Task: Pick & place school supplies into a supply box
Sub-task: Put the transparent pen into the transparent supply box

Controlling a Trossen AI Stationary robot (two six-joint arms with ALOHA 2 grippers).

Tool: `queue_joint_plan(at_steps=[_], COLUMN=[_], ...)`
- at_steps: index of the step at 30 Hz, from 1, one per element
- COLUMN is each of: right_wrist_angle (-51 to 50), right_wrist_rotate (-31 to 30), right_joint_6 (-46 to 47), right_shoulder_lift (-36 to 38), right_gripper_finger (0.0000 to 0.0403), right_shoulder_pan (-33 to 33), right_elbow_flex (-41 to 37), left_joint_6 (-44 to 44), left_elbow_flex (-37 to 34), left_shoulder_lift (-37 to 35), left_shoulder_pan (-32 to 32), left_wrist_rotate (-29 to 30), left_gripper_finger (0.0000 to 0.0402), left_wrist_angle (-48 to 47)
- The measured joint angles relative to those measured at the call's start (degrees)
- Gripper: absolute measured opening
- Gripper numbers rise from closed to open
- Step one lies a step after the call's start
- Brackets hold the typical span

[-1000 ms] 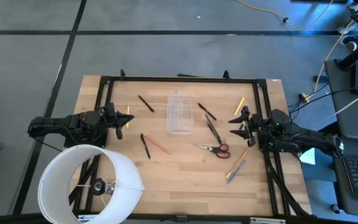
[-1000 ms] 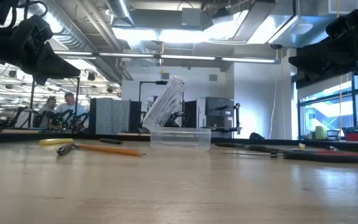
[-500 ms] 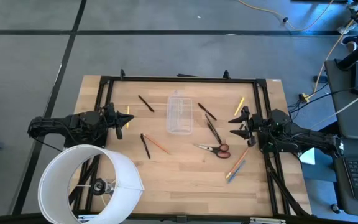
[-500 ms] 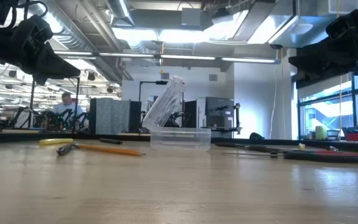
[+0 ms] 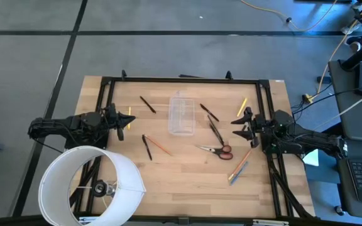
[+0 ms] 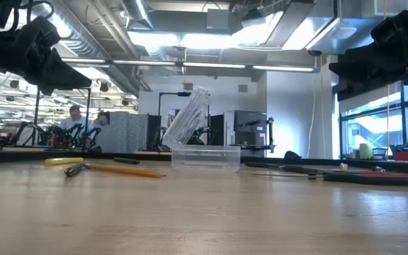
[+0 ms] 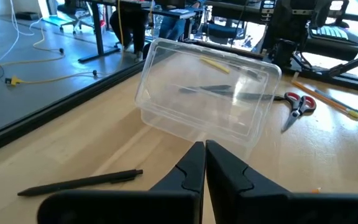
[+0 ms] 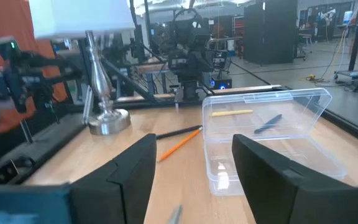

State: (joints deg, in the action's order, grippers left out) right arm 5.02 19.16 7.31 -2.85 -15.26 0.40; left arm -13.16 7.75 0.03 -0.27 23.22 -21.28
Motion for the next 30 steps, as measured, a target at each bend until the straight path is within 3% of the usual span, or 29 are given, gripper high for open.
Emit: queue_joint_plan(at_steps=[8,16,22,30], right_wrist_angle=[-0.12,-12.97,-24.50,-54.75], right_wrist_rotate=[-1.25,-15.53,-21.90,-25.61], right_joint_6=[3.24,12.51,21.55,44.86], right_shoulder_lift=[0.00,-3.43,-13.63,-35.20], right_gripper_finger=[0.0216,0.0216,0.0216,0.0216], right_shoulder_pan=[0.02,-0.01,0.00,-0.01], right_elbow_flex=[0.00,5.52,16.29,35.32], left_joint_6=[0.89,0.89,0.89,0.91], left_elbow_flex=[0.00,0.00,0.00,0.00], left_shoulder_lift=[0.00,0.00,0.00,0.00], left_shoulder_pan=[0.00,0.01,0.00,0.00], left_wrist_rotate=[0.05,0.23,0.28,1.91], left_gripper_finger=[0.0011,0.0009,0.0013,0.0008], left_wrist_angle=[0.02,0.05,0.06,0.06])
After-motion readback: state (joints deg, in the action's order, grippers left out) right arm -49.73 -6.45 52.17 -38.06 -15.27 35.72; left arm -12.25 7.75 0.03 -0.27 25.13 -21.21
